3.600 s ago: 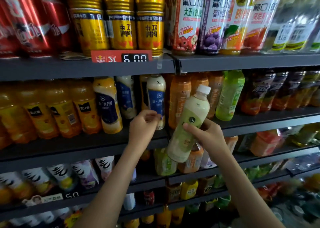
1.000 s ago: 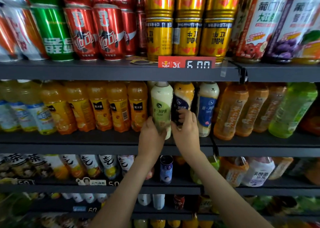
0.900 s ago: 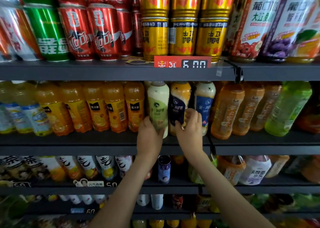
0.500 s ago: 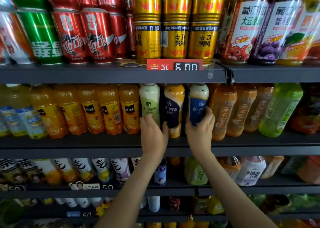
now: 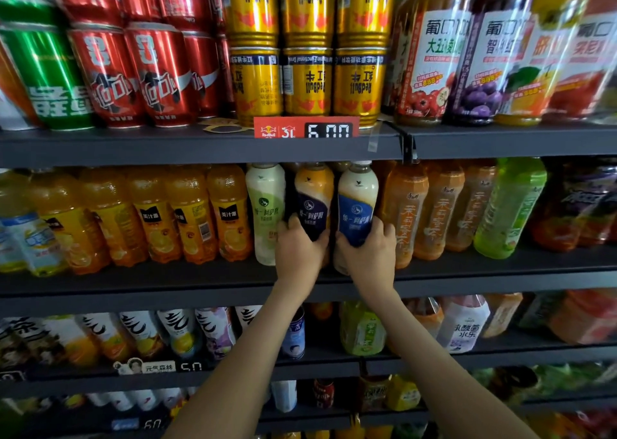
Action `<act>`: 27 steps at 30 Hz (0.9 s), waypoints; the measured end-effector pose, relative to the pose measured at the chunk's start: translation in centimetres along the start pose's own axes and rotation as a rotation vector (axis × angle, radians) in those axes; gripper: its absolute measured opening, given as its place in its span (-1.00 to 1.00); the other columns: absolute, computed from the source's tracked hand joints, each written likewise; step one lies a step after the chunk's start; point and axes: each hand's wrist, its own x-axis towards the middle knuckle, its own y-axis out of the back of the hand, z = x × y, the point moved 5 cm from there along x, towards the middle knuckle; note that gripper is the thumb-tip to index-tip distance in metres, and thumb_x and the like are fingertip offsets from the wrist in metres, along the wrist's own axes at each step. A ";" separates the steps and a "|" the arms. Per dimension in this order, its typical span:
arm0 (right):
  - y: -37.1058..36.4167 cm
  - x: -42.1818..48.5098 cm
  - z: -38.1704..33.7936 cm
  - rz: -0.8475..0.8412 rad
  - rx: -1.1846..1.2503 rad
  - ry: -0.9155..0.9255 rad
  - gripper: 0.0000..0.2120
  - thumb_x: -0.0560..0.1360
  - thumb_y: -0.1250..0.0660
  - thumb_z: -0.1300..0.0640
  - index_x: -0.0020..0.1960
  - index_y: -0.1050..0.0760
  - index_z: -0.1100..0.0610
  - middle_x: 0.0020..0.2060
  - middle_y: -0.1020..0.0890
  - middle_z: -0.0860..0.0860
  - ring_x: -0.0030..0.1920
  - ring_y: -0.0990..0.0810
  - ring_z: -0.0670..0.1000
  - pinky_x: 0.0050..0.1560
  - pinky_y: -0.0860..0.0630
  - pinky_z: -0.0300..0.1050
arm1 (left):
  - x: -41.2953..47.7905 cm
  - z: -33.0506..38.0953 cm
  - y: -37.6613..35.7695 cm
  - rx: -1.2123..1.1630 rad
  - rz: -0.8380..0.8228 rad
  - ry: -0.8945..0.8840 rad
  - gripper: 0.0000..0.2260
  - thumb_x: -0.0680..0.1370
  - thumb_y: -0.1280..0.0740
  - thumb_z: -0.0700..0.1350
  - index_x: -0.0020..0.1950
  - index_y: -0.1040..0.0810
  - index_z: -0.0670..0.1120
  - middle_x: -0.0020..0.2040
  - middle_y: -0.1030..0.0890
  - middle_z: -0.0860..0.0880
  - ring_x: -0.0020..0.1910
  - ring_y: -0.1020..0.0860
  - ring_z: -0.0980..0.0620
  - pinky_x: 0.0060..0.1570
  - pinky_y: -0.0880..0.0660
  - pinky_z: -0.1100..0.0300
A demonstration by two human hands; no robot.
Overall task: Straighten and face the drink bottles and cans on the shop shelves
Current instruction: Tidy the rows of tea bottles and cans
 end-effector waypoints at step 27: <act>-4.0 0.4 -2.1 -0.139 0.094 0.023 -0.44 0.32 -0.54 -0.01 0.17 -0.43 0.24 0.04 -0.46 0.08 0.09 -0.46 0.08 -0.02 -0.41 -0.12 | -3.6 -4.9 7.8 -0.292 0.108 0.029 -0.71 0.38 -0.50 0.04 0.01 -0.57 -0.05 -0.02 -0.54 0.02 0.00 -0.53 0.02 0.01 -0.51 0.06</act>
